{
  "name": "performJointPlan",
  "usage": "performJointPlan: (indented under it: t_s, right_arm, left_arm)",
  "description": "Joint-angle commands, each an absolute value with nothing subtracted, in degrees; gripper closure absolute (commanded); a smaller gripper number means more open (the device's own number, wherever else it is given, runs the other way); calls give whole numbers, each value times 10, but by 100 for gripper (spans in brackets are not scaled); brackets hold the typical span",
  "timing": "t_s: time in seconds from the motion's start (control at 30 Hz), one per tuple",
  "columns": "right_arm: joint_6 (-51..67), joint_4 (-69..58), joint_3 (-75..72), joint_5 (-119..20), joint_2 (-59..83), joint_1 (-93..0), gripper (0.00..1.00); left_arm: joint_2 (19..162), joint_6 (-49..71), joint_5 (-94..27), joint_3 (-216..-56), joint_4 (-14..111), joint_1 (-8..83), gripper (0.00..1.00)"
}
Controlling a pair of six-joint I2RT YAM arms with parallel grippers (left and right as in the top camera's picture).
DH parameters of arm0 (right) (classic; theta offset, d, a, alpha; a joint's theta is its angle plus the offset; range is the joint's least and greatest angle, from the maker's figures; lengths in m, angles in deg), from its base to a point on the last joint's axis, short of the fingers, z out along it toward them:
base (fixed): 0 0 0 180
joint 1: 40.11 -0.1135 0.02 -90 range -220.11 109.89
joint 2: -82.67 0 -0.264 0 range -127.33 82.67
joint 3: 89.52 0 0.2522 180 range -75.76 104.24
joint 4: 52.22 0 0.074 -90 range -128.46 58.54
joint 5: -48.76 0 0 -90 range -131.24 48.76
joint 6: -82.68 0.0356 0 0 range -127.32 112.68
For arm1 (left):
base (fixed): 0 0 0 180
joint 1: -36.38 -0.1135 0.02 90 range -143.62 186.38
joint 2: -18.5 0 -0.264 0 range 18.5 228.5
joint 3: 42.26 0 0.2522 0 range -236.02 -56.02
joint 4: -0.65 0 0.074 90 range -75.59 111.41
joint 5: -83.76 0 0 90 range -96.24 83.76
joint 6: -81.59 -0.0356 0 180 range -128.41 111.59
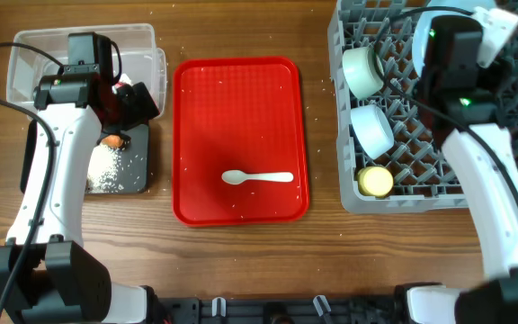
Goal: Sort waste into correct bins and load items into the dishwasher rack
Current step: 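Lift the plate and stand it upright in the rack, then reach the right gripper to the white spoon and grasp it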
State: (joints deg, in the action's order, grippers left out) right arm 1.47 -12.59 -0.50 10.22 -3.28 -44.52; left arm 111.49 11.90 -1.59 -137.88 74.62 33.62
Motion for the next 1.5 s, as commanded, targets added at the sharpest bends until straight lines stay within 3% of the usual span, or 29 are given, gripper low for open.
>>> performJointPlan:
  t_s: [0.0,0.33,0.4,0.47,0.53,0.6,0.77,0.93,1.0,1.47]
  right_arm:
    - [-48,-151,1,147,-91,-445,96]
    - [-59,-151,1,74,-163,-445,93]
    - [-59,-151,1,67,-163,-445,77]
    - [-59,-150,1,67,-162,-445,31]
    - [-58,-149,1,67,-157,-446,16]
    - [-59,-149,1,53,-142,-456,10]
    - [-93,-129,1,-39,-75,-510,8]
    - [-67,-32,1,-384,-19,-622,6]
    - [-103,-12,-1,-459,-27,-646,6]
    - [-268,72,-5,-564,-251,-806,14]
  left_arm:
    - [1107,122,-10,-1376,746,334,0]
    - [1107,122,-10,-1376,746,334,0]
    - [1107,122,-10,-1376,746,334,0]
    - [1107,122,-10,-1376,746,334,0]
    - [1107,122,-10,-1376,746,334,0]
    - [1107,122,-10,-1376,746,334,0]
    - [1107,122,-10,-1376,746,334,0]
    - [1107,122,-10,-1376,746,334,0]
    - [1107,122,-10,-1376,746,334,0]
    - [1107,122,-10,-1376,746,334,0]
